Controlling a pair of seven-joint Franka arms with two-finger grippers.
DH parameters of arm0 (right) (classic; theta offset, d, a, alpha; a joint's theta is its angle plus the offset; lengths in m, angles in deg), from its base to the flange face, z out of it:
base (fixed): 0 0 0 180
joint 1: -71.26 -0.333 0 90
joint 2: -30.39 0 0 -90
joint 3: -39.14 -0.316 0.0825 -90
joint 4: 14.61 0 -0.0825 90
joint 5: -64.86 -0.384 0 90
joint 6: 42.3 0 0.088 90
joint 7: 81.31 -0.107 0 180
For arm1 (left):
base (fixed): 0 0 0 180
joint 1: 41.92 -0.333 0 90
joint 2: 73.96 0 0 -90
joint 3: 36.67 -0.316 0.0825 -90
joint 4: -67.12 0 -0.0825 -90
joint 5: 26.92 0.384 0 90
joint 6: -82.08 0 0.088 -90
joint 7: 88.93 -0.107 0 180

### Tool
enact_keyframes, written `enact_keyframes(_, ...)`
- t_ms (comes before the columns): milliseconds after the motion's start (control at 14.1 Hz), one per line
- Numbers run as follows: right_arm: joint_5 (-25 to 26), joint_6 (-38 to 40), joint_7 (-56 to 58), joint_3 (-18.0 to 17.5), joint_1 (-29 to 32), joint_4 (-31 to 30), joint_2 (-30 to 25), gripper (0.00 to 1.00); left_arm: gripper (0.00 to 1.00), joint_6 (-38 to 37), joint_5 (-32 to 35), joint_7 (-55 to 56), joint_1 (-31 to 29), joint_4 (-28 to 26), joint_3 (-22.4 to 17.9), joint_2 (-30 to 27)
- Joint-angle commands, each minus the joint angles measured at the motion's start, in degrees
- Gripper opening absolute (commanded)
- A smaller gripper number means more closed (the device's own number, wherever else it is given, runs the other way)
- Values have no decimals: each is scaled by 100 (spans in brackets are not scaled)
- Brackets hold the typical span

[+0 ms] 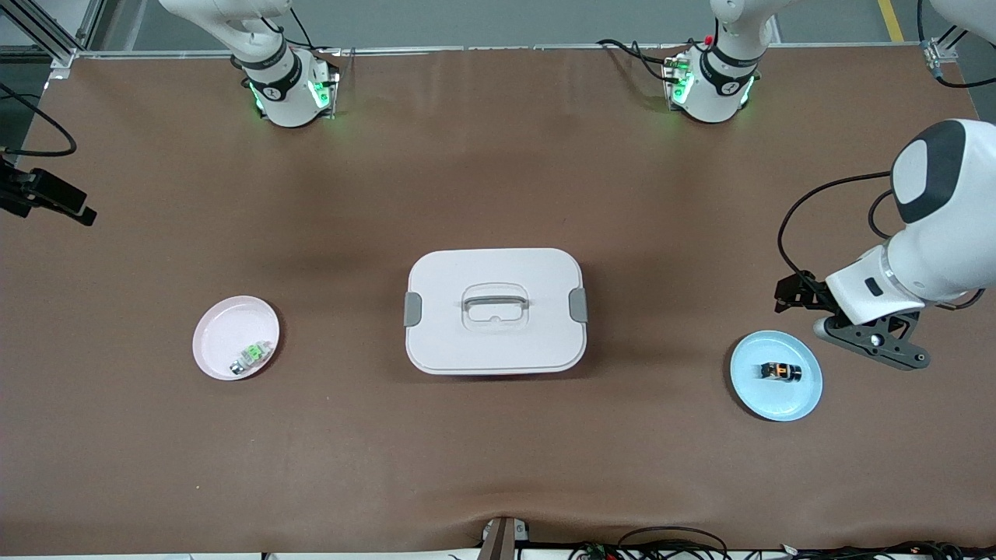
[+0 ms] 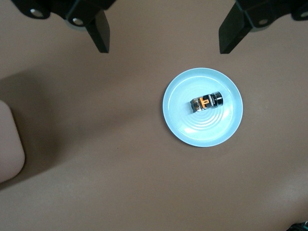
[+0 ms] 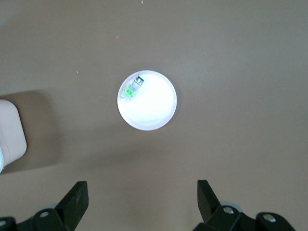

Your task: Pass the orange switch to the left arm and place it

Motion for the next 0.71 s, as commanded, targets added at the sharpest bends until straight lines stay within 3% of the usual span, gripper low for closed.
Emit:
enact_keyframes(0, -32, 28, -21, -22, -57, -106, -147, 100, 100, -211, 119, 1021, -26, 2, 205, -177)
enact_keyframes(284, -5, 37, -47, -13, -110, -18, -173, 100, 100, -535, 128, 2376, -17, 2, 355, -326)
enact_keyframes(639, -23, 89, -64, 4, -101, 0, -252, 100, 100, -651, 128, 2590, -52, 20, 364, -537)
